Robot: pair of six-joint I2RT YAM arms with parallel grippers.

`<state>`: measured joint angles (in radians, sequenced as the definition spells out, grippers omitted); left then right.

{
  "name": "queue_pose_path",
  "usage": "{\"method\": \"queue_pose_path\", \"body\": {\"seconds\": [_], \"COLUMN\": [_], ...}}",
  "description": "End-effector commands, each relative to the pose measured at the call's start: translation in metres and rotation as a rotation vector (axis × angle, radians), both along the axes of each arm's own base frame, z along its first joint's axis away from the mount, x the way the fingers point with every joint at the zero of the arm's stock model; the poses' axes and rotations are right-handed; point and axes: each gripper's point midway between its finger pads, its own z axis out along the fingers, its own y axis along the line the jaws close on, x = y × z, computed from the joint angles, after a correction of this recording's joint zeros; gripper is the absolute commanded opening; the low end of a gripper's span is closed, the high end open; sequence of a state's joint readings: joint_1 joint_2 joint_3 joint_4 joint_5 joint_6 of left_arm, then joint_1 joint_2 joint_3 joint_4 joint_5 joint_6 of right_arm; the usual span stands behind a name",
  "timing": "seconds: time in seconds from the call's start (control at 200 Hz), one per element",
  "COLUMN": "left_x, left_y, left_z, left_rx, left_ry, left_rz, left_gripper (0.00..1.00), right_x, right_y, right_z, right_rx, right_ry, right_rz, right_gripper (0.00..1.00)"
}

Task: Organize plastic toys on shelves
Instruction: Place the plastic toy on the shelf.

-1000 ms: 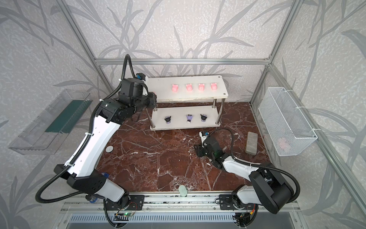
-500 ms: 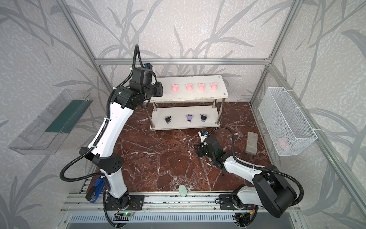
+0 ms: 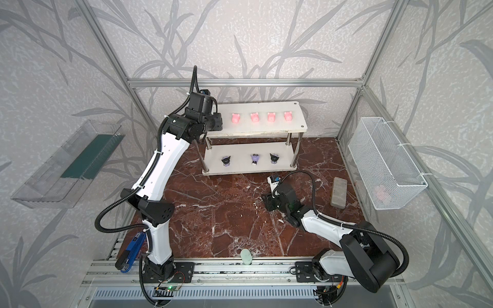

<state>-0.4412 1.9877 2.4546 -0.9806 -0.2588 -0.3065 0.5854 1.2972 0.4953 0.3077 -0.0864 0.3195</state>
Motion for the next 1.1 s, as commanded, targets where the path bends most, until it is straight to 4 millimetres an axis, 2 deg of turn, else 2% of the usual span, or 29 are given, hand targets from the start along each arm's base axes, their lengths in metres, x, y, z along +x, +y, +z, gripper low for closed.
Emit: {"method": "queue_pose_path", "body": {"seconds": [0.0, 0.255, 0.455, 1.095], "left_x": [0.002, 0.01, 0.015, 0.027], "left_y": [0.01, 0.018, 0.018, 0.02], "left_z": [0.003, -0.004, -0.013, -0.023], "left_rx": [0.025, 0.02, 0.026, -0.001], "left_ry": [-0.002, 0.007, 0.027, 0.036], "left_rz": [0.018, 0.039, 0.038, 0.044], "left_gripper": [0.28, 0.28, 0.29, 0.32], "right_x": [0.004, 0.005, 0.005, 0.006], "right_y": [0.0, 0.0, -0.002, -0.002], "right_z": [0.001, -0.001, -0.003, -0.006], "right_rx": [-0.014, -0.016, -0.021, -0.026], "right_ry": [-0.008, -0.002, 0.002, 0.014], "right_rz": [-0.008, -0.012, -0.019, -0.025], "right_gripper": [0.44, 0.44, 0.44, 0.44]}}
